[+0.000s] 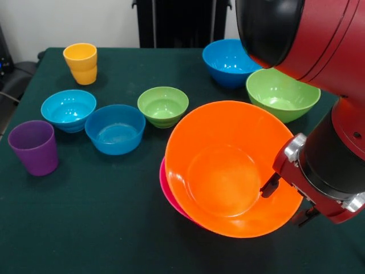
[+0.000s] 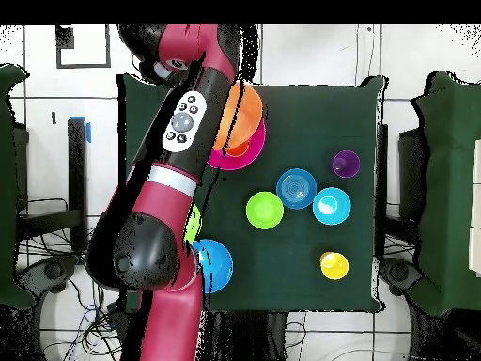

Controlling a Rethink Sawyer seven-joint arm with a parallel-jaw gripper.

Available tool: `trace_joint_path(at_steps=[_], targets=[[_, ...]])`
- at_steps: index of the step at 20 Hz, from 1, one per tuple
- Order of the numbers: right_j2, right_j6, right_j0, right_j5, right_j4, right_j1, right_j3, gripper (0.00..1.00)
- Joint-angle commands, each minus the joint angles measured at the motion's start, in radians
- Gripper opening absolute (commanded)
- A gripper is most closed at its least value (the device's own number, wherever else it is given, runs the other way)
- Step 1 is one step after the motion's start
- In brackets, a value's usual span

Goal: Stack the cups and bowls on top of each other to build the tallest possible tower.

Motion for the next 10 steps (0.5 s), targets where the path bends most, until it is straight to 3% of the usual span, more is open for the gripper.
trace_joint_path(at_steps=[1,10], targets=[[-0.007,0.186,-0.007,-0.026,-0.026,-0.004,-0.044,1.0],[-0.003,0.187,-0.005,-0.031,-0.017,0.002,-0.048,1.0]])
